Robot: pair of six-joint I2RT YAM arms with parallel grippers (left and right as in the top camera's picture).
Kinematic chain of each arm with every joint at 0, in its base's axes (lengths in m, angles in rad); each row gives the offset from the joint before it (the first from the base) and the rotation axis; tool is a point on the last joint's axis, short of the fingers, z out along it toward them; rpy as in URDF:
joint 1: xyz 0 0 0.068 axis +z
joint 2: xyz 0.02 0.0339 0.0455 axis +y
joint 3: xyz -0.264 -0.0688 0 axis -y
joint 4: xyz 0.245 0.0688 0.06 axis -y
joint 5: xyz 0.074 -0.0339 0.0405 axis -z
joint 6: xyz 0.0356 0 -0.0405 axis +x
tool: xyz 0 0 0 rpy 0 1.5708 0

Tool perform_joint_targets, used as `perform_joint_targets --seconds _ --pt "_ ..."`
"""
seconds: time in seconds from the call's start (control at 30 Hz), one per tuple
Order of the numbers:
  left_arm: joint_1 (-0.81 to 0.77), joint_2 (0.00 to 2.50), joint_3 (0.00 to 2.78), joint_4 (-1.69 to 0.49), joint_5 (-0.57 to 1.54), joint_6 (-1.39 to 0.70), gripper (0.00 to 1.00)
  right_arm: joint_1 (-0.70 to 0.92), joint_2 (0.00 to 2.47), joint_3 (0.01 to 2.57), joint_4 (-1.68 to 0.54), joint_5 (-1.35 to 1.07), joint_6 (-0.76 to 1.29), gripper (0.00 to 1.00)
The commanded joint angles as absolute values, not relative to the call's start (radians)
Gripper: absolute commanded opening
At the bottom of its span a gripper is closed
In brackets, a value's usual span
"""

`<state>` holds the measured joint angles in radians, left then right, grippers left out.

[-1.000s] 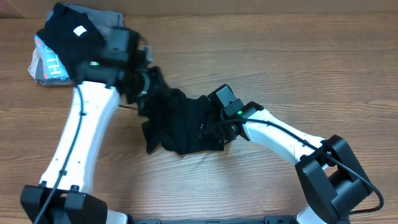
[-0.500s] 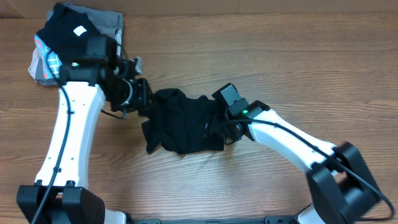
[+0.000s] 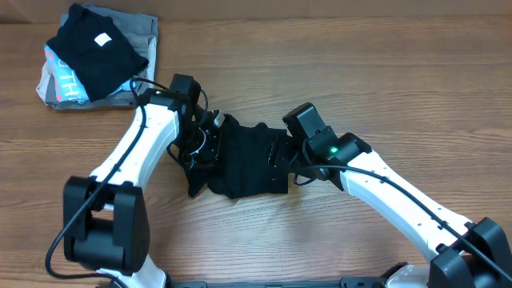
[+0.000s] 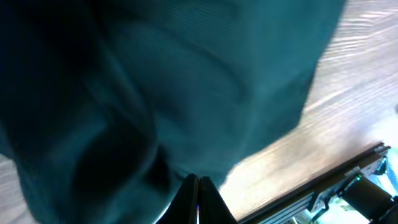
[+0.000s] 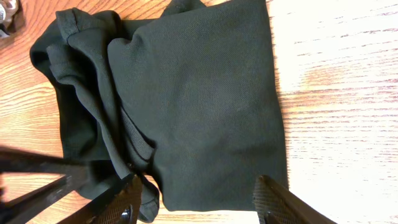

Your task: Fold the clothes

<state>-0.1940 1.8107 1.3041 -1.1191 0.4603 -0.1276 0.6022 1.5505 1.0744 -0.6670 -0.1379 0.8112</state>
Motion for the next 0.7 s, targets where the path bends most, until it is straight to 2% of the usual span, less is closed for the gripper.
perform_joint_targets --seconds 0.0,0.3,0.67 --pt "-0.179 1.882 1.298 -1.109 0.425 -0.131 0.04 0.601 1.549 1.080 -0.664 -0.133 0.807 0.63" --pt "-0.127 1.990 1.298 -1.082 0.334 -0.130 0.04 0.630 1.550 1.080 -0.629 -0.136 0.808 0.63" --pt "0.014 2.020 1.298 -1.129 0.195 -0.157 0.04 0.685 1.569 1.080 -0.545 -0.134 0.802 0.63"
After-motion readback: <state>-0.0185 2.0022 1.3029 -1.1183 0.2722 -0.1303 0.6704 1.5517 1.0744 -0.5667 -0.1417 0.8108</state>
